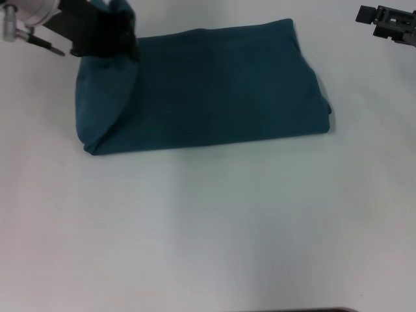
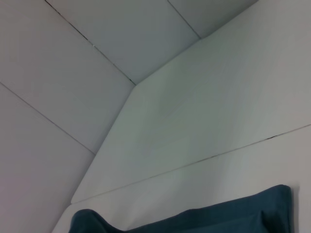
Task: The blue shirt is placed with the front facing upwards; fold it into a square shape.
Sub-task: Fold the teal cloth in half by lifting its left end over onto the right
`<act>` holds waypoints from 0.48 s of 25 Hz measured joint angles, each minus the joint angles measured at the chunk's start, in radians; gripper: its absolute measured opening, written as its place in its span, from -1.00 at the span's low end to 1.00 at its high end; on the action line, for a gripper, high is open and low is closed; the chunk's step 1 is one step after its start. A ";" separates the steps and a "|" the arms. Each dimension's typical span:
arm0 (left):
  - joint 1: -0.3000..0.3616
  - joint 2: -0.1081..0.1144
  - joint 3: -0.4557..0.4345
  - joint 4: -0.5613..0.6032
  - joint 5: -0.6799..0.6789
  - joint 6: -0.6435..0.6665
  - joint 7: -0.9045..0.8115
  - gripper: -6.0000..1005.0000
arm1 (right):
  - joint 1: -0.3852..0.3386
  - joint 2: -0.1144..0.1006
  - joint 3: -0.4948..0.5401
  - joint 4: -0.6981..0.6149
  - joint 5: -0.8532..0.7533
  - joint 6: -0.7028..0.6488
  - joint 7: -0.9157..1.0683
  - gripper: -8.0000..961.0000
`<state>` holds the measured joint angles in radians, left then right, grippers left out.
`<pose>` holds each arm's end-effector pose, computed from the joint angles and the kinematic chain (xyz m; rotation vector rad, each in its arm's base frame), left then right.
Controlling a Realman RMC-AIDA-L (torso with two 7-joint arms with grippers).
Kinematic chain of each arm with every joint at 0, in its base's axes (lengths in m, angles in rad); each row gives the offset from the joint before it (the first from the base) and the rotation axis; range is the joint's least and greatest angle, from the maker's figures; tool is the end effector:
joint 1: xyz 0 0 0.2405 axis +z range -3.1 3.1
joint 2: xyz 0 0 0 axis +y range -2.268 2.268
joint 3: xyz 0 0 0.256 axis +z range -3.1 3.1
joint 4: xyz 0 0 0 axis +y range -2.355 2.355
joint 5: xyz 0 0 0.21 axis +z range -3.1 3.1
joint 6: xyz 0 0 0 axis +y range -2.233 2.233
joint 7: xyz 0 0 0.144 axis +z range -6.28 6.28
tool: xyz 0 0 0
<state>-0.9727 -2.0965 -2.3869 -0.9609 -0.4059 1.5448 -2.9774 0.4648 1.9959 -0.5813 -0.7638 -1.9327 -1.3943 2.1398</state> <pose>-0.1561 0.4236 0.0252 -2.1167 -1.8112 0.0291 0.3065 0.3553 0.0805 -2.0789 1.5077 0.8731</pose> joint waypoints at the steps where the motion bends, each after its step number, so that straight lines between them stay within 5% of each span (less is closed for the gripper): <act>1: -0.003 -0.003 0.001 0.013 -0.017 -0.009 0.000 -0.94 | 0.000 0.000 0.000 0.000 0.000 0.000 0.000 0.97; 12: -0.034 -0.043 0.011 0.065 -0.098 -0.094 0.000 -0.94 | -0.002 0.000 0.000 0.000 -0.004 0.000 -0.002 0.97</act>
<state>-1.0068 -2.1397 -2.3763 -0.8957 -0.5034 1.4504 -2.9774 0.4624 1.9956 -0.5814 -0.7638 -1.9368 -1.3944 2.1382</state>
